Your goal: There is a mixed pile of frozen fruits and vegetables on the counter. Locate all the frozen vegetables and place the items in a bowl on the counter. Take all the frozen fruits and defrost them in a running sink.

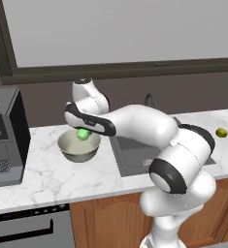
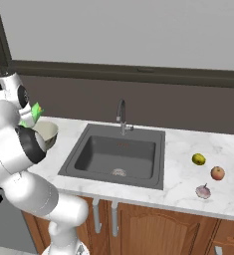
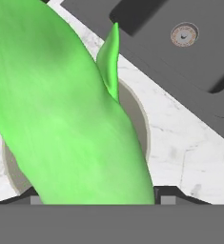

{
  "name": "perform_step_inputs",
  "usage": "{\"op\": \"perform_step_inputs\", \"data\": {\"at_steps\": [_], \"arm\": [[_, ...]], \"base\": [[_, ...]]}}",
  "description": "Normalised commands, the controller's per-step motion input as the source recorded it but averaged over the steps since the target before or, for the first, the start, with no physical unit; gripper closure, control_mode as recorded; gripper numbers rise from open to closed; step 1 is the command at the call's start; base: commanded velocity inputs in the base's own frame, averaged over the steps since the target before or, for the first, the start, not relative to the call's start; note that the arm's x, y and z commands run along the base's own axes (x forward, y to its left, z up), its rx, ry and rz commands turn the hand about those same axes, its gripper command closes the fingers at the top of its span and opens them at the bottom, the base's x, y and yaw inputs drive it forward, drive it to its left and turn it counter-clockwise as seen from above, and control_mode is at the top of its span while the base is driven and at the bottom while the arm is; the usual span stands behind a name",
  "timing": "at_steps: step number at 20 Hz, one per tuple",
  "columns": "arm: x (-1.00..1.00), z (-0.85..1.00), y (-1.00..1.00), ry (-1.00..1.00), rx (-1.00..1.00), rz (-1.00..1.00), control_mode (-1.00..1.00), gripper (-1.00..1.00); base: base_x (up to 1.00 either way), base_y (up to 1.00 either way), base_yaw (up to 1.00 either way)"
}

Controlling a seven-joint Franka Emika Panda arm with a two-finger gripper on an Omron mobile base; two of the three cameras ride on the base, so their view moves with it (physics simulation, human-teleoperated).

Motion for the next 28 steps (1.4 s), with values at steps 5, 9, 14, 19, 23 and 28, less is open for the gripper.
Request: {"op": "perform_step_inputs", "data": {"at_steps": [5,9,14,19,23,28], "arm": [[0.03,-0.25,0.04,0.02,0.01,0.0,-1.0,1.0],[0.0,-0.39,0.1,0.07,0.0,0.0,-1.0,1.0],[-0.03,-0.31,0.01,0.1,0.0,0.0,-1.0,1.0],[-0.06,-0.32,0.0,0.14,0.0,0.0,-1.0,1.0],[-0.11,-0.33,0.0,0.13,0.0,0.0,-1.0,1.0],[0.03,-0.12,0.0,0.04,0.0,0.0,-1.0,1.0]], "base": [[0.0,0.0,0.0],[0.0,0.0,0.0],[0.0,0.0,0.0],[0.0,0.0,0.0],[0.0,0.0,0.0],[0.0,0.0,0.0]]}}
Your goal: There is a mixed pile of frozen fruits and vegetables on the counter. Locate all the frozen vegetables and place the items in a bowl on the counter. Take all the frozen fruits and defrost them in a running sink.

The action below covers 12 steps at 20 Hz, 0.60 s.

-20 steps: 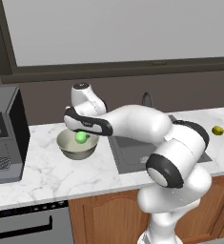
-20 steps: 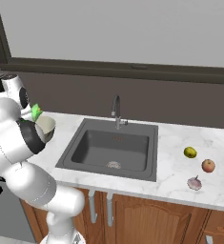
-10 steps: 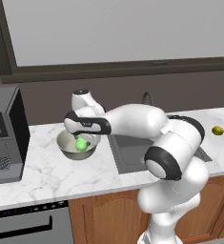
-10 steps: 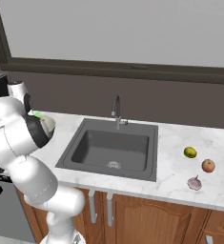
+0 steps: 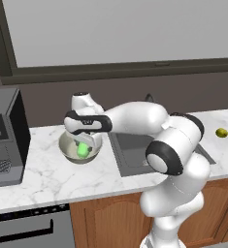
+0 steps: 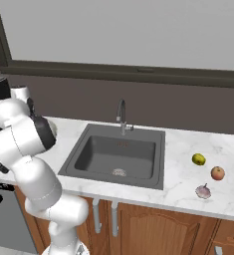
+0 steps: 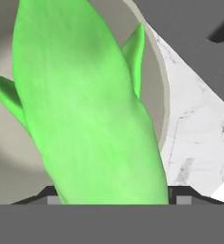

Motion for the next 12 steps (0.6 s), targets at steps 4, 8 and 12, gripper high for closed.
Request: {"op": "perform_step_inputs", "data": {"at_steps": [4,8,12], "arm": [[0.25,0.08,0.0,0.0,-0.02,0.0,-1.0,-1.0],[0.07,0.11,-0.01,0.0,-0.01,0.0,-1.0,-1.0],[0.0,0.01,-0.03,0.01,0.0,0.0,-1.0,-1.0]], "base": [[0.0,0.0,0.0],[0.0,0.0,0.0],[0.0,0.0,0.0]]}}
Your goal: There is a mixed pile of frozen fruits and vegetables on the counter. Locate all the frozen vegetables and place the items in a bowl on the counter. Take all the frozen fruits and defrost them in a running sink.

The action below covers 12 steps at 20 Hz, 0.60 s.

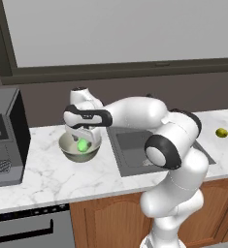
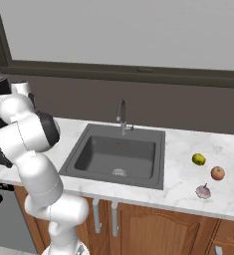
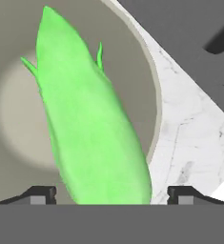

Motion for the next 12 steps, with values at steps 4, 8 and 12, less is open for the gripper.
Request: {"op": "perform_step_inputs", "data": {"at_steps": [4,8,12], "arm": [[0.0,0.0,0.0,0.0,0.0,0.0,-1.0,-1.0],[0.01,0.03,0.0,0.0,0.0,0.0,-1.0,-1.0],[0.01,0.43,0.0,0.0,-0.02,-0.02,-1.0,-1.0]], "base": [[0.0,0.0,0.0],[0.0,0.0,0.0],[0.0,0.0,0.0]]}}
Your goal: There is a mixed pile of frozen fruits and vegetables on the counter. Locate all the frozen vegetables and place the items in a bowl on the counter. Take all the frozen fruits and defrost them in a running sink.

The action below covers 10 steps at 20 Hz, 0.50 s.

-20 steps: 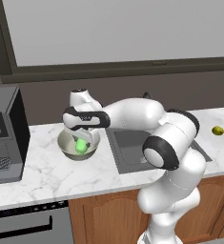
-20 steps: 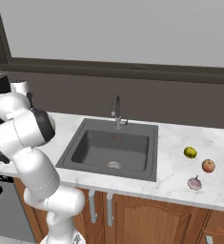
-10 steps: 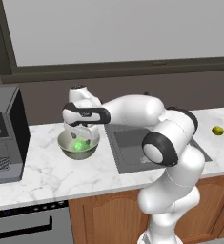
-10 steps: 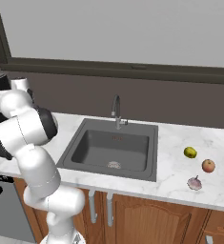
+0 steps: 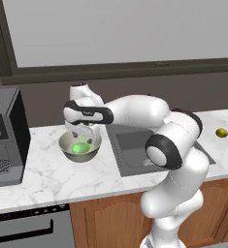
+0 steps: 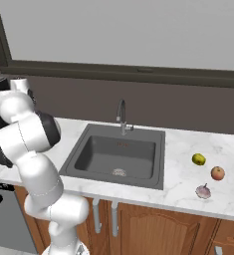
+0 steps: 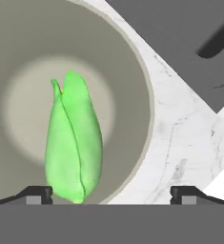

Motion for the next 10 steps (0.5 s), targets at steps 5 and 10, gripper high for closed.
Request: {"op": "perform_step_inputs", "data": {"at_steps": [5,10], "arm": [[-0.02,0.67,-0.11,0.0,0.0,-0.03,-1.0,-1.0],[-0.4,0.56,-0.37,0.0,0.01,-0.04,-1.0,-1.0]], "base": [[0.0,0.0,0.0],[0.0,0.0,0.0]]}}
